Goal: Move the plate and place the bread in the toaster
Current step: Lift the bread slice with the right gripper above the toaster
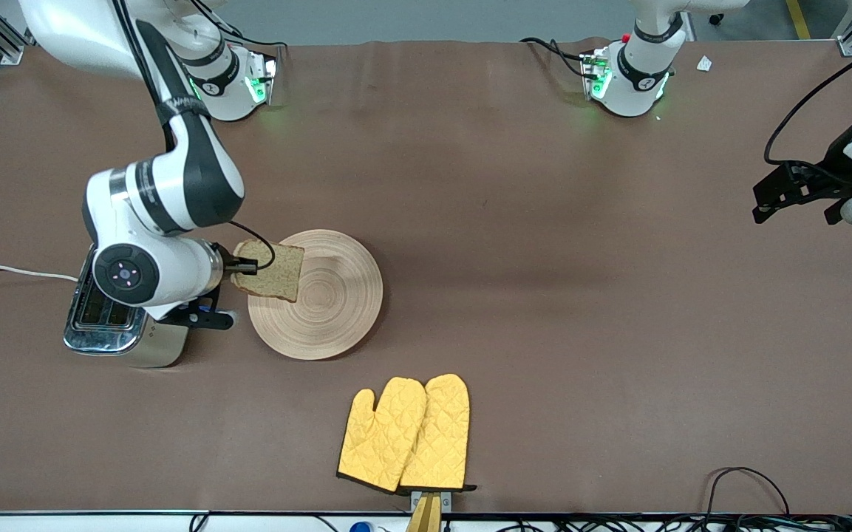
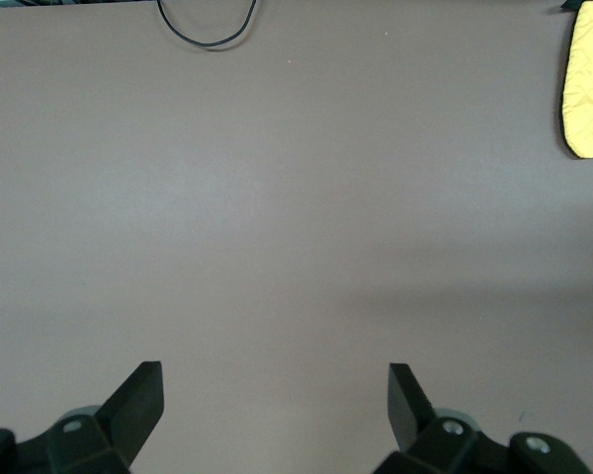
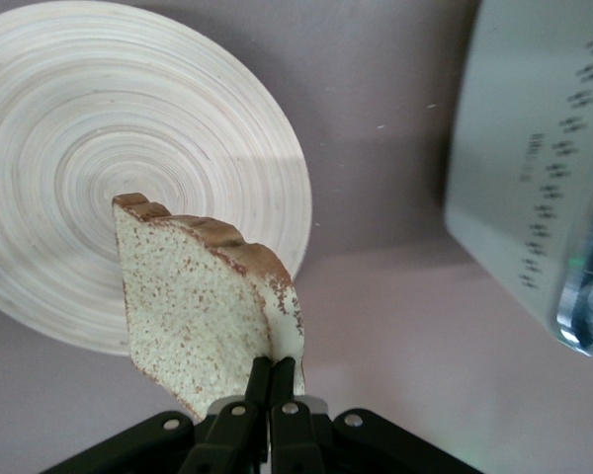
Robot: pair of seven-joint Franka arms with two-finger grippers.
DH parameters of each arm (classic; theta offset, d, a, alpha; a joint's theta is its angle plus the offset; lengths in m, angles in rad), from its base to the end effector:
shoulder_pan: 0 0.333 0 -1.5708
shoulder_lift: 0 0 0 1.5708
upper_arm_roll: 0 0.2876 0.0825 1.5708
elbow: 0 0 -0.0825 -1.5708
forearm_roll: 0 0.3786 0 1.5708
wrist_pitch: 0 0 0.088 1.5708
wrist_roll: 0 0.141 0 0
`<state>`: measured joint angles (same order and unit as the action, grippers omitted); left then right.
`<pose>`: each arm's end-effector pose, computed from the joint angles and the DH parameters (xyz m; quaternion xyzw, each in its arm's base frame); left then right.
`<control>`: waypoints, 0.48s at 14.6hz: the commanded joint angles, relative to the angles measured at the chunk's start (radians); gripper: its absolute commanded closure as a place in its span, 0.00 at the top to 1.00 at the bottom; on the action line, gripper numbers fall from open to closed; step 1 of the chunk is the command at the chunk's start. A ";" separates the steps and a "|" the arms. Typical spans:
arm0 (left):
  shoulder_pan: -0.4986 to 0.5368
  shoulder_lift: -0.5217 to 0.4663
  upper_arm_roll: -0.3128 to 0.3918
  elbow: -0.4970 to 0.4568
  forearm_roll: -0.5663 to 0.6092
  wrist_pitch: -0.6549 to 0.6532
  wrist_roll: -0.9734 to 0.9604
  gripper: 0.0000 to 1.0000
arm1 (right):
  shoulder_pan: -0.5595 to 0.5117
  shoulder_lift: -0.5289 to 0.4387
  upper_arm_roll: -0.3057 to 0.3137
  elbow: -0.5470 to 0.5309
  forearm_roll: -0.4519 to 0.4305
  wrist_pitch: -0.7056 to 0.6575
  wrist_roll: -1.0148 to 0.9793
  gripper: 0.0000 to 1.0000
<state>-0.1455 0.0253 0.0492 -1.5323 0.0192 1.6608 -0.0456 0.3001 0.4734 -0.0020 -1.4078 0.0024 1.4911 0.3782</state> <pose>0.5669 -0.0525 0.5748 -0.9983 0.0257 -0.0522 0.0065 0.5906 0.1820 0.3504 0.9802 -0.0394 -0.1831 0.0636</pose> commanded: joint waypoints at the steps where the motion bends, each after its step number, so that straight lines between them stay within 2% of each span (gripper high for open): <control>1: -0.002 0.002 0.003 0.012 0.007 -0.016 0.015 1.00 | 0.071 -0.013 -0.003 0.046 -0.115 -0.055 0.025 0.00; 4: -0.006 0.002 0.004 0.012 0.007 -0.016 0.013 1.00 | 0.143 -0.033 -0.001 0.046 -0.287 -0.063 0.065 0.00; 7: -0.006 0.001 0.004 0.012 0.007 -0.016 0.013 1.00 | 0.188 -0.045 -0.003 0.081 -0.421 -0.162 0.090 0.00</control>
<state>-0.1461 0.0253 0.0491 -1.5323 0.0192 1.6608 -0.0456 0.4685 0.4524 -0.0005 -1.3445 -0.3387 1.3836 0.4434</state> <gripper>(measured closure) 0.000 0.974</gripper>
